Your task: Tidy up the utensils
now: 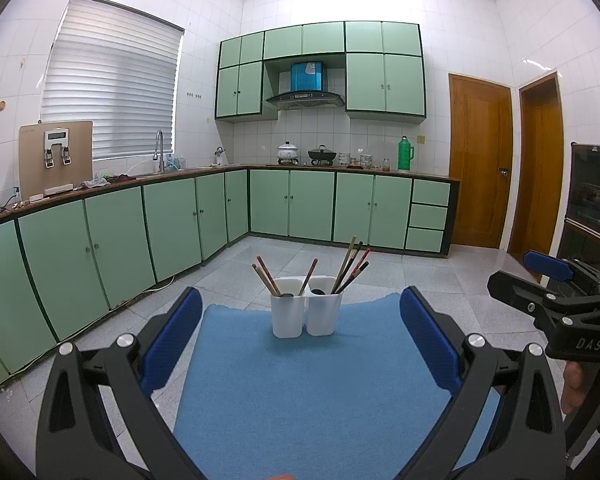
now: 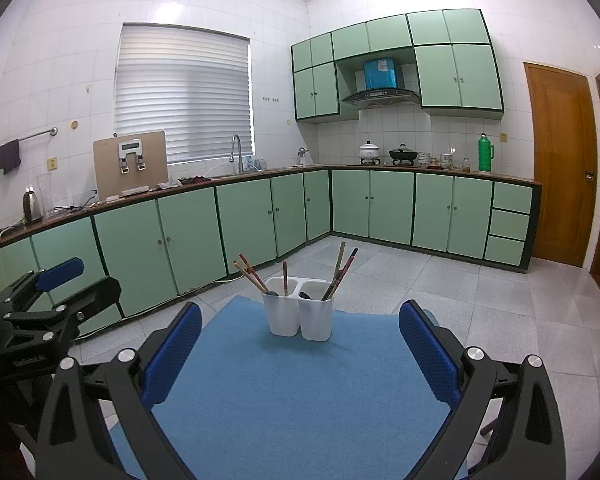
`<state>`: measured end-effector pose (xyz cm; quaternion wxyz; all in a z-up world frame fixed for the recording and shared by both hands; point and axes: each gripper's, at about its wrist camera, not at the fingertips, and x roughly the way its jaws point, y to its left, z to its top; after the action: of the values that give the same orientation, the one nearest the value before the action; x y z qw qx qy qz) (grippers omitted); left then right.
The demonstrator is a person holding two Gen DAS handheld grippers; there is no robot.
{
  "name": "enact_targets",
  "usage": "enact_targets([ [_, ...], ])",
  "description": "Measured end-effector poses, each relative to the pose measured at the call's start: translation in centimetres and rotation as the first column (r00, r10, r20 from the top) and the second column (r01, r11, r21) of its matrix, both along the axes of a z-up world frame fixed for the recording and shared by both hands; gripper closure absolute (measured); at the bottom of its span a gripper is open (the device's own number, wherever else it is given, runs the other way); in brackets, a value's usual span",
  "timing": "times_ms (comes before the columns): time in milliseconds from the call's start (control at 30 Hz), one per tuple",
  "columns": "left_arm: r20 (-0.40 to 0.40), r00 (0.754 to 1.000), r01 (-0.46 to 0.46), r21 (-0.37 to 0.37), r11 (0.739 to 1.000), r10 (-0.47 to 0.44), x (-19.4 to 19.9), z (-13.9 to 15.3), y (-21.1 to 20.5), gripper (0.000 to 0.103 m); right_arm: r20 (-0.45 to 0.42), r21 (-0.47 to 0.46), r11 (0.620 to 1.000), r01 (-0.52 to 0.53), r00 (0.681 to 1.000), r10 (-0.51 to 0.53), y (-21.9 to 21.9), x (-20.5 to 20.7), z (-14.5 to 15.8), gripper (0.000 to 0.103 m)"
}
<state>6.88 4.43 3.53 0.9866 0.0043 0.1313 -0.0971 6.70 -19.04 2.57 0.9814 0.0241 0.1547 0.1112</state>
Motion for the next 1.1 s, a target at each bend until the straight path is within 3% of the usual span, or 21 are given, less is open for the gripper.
enact_targets([
  [1100,-0.003,1.000,0.001,0.001,1.000,-0.001,0.12,-0.05,0.19,0.007,-0.005,-0.002,1.000,-0.004,1.000,0.004,0.55,0.08,-0.08,0.006],
])
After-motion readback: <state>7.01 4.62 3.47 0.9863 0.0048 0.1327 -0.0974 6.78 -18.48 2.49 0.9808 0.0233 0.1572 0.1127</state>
